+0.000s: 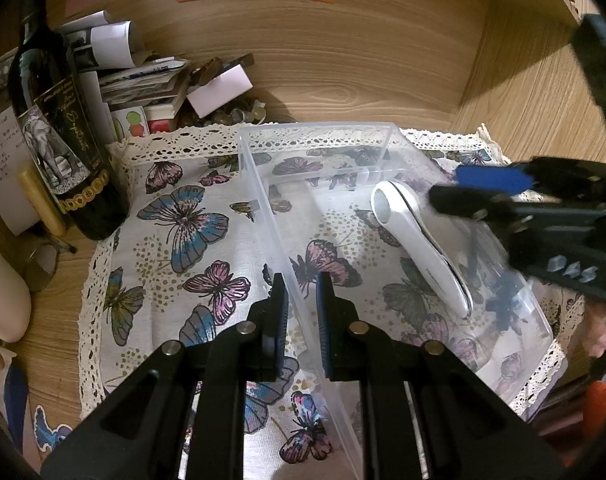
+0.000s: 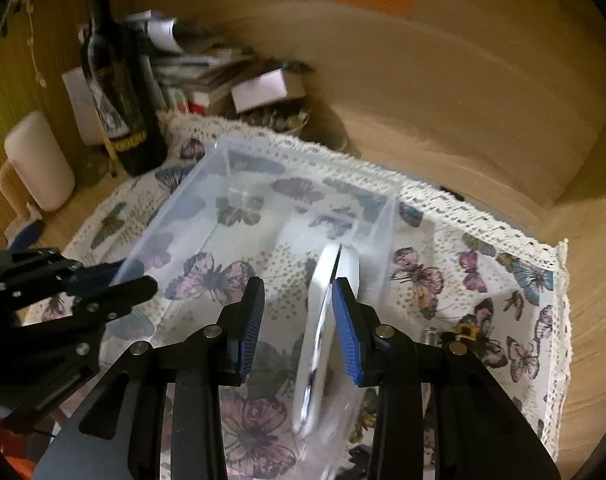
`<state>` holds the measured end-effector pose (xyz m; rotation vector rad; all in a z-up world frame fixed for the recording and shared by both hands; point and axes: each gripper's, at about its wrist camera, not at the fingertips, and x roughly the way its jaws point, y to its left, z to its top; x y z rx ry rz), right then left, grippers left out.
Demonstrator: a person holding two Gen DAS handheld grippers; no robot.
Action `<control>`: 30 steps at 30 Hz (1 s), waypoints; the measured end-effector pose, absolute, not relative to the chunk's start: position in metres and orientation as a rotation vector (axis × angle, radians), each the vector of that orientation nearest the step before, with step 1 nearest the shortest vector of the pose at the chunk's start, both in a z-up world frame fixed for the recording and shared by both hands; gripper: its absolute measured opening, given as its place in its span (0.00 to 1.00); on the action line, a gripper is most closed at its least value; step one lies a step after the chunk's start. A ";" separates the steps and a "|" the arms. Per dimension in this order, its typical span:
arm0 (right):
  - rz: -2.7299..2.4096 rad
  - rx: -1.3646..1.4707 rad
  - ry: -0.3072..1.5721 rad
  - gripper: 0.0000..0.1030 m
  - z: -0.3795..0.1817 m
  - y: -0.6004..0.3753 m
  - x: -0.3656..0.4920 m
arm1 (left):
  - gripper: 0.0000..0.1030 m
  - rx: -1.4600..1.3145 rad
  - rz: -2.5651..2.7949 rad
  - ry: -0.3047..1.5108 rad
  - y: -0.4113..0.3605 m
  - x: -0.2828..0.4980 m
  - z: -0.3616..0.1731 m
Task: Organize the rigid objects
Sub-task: 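Open the right tool and move it back to the item pile, then grasp the black gold-capped case with the right tool and lift it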
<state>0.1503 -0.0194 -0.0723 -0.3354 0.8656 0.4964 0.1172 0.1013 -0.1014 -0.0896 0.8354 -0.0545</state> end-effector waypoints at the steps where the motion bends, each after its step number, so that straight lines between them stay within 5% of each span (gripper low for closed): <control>1: 0.489 -0.332 0.850 0.34 -0.068 -0.023 0.149 | 0.13 -0.089 -0.054 0.835 0.101 0.117 -0.101; 14: 0.271 -0.238 0.750 0.45 -0.033 -0.109 0.141 | 0.13 -0.071 -0.048 0.839 0.100 0.118 -0.102; 30: 0.188 -0.207 1.051 0.46 -0.140 -0.156 0.201 | 0.13 -0.075 -0.043 0.849 0.099 0.117 -0.103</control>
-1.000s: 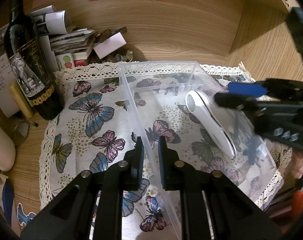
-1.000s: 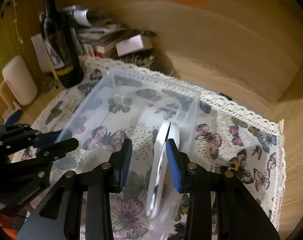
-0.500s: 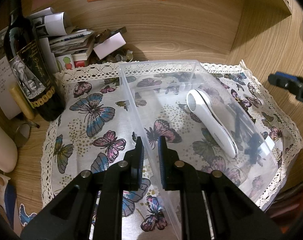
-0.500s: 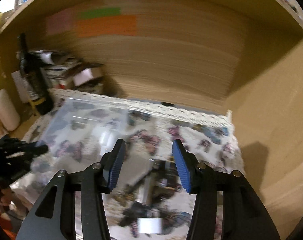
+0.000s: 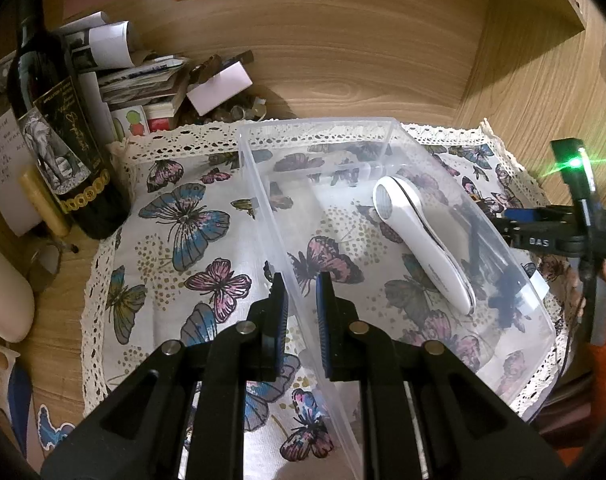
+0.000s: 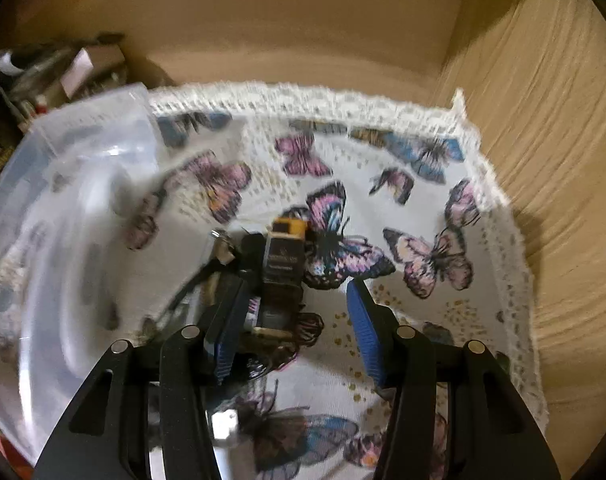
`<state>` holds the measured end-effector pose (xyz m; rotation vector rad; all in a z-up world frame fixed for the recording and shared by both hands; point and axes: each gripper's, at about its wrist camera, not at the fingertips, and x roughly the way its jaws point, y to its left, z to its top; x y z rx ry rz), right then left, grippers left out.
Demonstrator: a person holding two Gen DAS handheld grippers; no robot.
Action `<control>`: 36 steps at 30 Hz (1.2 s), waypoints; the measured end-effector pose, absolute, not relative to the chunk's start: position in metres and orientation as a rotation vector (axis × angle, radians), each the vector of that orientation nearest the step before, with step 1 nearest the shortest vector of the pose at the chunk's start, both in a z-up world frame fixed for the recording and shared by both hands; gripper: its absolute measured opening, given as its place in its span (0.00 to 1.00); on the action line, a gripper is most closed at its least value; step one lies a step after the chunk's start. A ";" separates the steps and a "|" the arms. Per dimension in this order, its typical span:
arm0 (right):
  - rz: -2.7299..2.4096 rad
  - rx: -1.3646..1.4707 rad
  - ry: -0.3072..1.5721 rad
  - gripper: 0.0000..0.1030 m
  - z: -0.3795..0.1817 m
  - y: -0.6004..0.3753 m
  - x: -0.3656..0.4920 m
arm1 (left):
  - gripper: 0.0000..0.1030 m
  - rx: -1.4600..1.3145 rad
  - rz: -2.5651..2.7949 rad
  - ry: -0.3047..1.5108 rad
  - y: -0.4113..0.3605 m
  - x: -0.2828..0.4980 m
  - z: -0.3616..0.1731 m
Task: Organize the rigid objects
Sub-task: 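Grasp the black gold-capped case with the right tool and lift it, then lower the black case into the box beside the white device and release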
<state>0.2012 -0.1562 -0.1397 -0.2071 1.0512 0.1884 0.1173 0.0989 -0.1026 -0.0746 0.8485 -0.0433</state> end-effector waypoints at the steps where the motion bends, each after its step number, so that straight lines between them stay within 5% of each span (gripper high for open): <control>1: 0.185 -0.205 1.059 0.46 -0.143 -0.158 0.204 | 0.13 -0.075 -0.043 0.850 0.099 0.118 -0.103; 4: 0.198 -0.167 1.059 0.45 -0.144 -0.166 0.210 | 0.13 -0.075 -0.041 0.851 0.099 0.118 -0.103; 7: 0.186 -0.185 1.069 0.26 -0.148 -0.168 0.213 | 0.13 -0.076 -0.040 0.851 0.099 0.118 -0.103; 10: 0.185 -0.194 1.046 0.21 -0.149 -0.167 0.212 | 0.13 -0.075 -0.042 0.852 0.099 0.118 -0.103; 36: 0.429 -0.251 0.754 0.21 -0.048 -0.077 0.151 | 0.13 -0.057 -0.036 0.850 0.099 0.118 -0.103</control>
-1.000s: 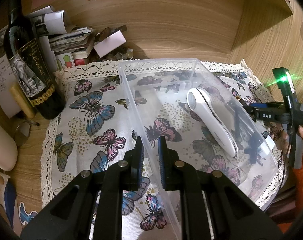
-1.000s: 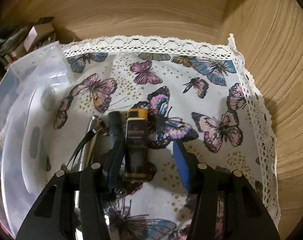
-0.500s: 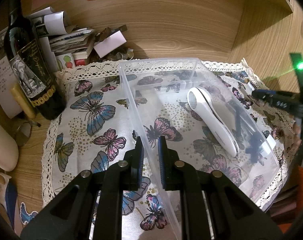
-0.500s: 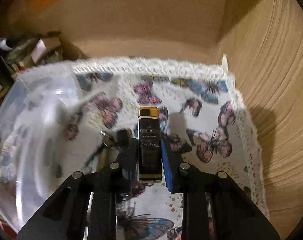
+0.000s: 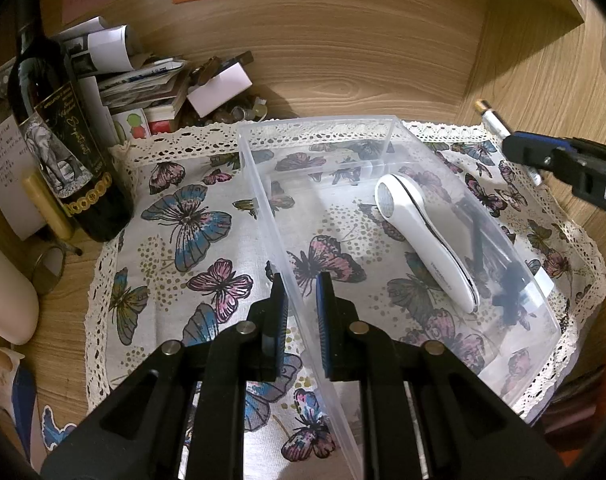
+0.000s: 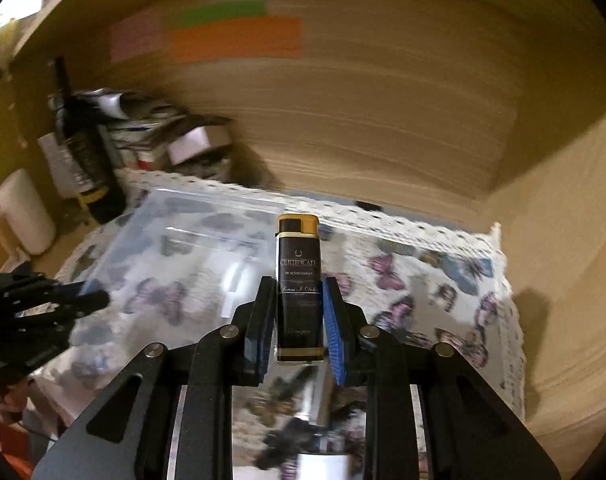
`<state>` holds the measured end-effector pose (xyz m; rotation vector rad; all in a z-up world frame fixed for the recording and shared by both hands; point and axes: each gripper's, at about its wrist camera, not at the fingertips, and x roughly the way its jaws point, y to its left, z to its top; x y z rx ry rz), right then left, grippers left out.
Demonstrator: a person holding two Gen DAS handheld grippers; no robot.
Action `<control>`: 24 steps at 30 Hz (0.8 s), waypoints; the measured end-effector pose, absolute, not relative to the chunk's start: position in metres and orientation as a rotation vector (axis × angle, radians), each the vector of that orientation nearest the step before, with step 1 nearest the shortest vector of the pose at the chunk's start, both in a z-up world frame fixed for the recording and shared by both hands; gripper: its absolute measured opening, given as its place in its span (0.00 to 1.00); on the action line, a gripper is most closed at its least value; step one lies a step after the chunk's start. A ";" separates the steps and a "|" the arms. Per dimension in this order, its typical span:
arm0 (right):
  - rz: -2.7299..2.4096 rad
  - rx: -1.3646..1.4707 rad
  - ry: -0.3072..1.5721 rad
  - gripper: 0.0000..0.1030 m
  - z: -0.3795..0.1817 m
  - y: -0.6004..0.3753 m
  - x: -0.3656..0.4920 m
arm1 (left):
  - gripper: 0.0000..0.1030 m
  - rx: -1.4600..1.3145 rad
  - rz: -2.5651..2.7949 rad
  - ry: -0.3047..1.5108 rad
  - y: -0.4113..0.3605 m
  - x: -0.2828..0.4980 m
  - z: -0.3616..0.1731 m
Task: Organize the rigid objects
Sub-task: 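Lower the black case into the box beside the white device and release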
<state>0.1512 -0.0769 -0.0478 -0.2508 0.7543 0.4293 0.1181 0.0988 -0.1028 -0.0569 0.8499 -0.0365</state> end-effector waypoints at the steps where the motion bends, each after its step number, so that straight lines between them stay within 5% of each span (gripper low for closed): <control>1: 0.444 -0.259 0.758 0.21 -0.050 -0.070 0.150 | 0.13 -0.057 -0.037 0.849 0.099 0.118 -0.103; 24: 0.567 -0.386 0.947 0.21 -0.101 -0.004 0.157 | 0.13 -0.058 -0.039 0.845 0.096 0.119 -0.102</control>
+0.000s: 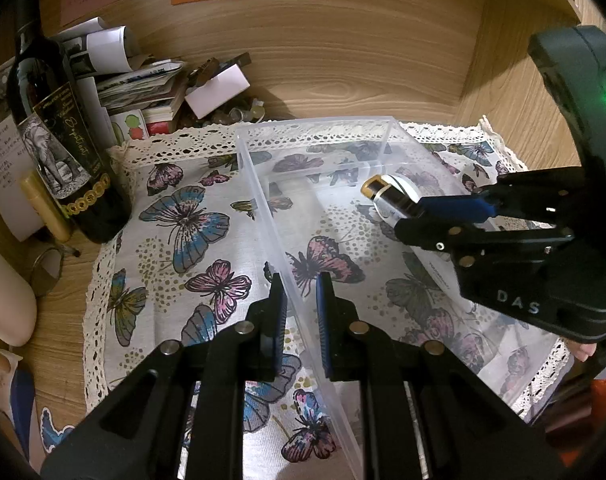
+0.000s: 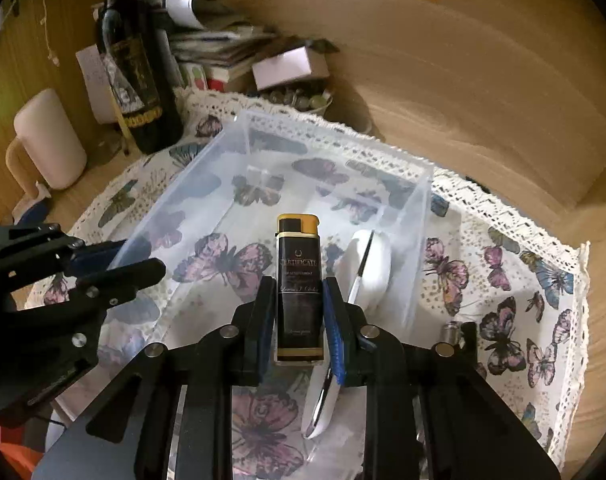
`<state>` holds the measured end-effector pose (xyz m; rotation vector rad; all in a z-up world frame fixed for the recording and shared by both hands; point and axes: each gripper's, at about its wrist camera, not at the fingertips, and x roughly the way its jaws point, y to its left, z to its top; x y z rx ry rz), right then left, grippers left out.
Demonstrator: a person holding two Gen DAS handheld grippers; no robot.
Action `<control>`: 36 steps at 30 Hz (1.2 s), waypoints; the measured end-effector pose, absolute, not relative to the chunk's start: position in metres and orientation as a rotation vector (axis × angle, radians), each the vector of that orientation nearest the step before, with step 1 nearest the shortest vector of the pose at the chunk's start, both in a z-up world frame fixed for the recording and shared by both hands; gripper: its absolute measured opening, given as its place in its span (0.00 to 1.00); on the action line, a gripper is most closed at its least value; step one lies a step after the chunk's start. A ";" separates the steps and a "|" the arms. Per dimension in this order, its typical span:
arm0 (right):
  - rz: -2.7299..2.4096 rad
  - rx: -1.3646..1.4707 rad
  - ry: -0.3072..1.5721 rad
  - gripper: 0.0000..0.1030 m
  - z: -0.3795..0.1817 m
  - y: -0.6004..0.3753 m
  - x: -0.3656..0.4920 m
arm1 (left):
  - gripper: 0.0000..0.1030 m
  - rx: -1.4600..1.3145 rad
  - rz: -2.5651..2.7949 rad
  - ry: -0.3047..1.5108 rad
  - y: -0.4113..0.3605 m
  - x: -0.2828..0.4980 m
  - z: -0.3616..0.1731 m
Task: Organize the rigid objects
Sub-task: 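Lower the black case into the box beside the white device and release, then grasp the white plug adapter with the right tool and lift it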
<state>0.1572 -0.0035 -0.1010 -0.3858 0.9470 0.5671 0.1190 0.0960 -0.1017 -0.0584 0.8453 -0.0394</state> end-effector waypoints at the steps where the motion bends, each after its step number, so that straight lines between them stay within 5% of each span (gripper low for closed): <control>1: 0.567 -0.387 0.951 0.21 -0.102 -0.003 0.157 | 0.13 -0.058 -0.040 0.845 0.096 0.119 -0.102; 25: 0.394 -0.292 0.779 0.32 -0.044 -0.075 0.137 | 0.13 -0.050 -0.040 0.844 0.096 0.120 -0.102; 36: 0.274 -0.240 0.872 0.42 -0.076 -0.132 0.113 | 0.13 -0.046 -0.038 0.844 0.095 0.120 -0.102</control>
